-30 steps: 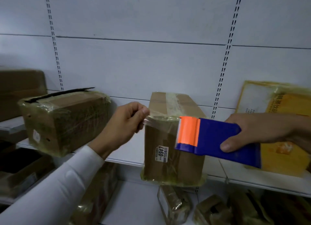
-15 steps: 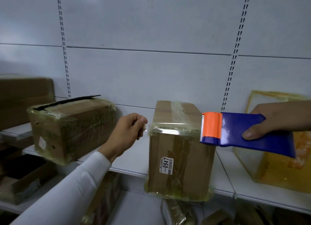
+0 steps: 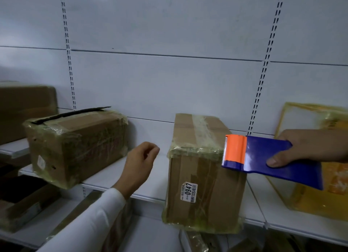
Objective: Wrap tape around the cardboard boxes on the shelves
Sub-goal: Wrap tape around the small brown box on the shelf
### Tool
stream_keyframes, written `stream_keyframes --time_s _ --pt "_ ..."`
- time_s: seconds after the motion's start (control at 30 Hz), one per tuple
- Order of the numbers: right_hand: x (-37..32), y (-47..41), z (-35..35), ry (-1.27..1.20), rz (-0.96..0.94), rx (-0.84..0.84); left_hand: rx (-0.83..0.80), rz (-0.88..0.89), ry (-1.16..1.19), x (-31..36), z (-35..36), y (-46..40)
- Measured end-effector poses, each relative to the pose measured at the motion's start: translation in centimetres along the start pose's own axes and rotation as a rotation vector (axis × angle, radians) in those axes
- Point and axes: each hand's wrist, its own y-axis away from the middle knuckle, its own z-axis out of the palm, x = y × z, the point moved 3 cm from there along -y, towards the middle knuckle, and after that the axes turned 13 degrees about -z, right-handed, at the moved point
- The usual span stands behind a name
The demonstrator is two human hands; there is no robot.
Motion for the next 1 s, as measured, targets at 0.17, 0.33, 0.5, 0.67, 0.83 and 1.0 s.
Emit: stream_keyframes --time_s 0.17,0.33,0.5,0.67,0.83,1.0 --pt "0.0 -0.1 0.1 -0.008 -0.026 -0.013 -0.12 0.597 -0.146 7.0 -0.1 -0.2" --pt "0.1 0.0 0.5 -0.071 -0.057 -0.04 -0.124 0.748 -0.34 6.2 0.6 -0.5" --pt "0.4 -0.2 0.3 -0.064 -0.07 -0.042 -0.152 0.894 -0.667 8.4 0.0 -1.1" --pt "1.1 -0.3 0.8 -0.091 -0.108 -0.063 -0.405 0.745 -0.794 11.1 3.6 -0.7" --pt "2.0 -0.5 1.1 -0.161 -0.136 -0.092 -0.399 0.781 -0.716 10.3 4.3 -1.2" --pt "3.3 0.8 -0.6 -0.158 -0.129 -0.131 -0.433 0.777 -0.673 8.9 3.0 -2.2"
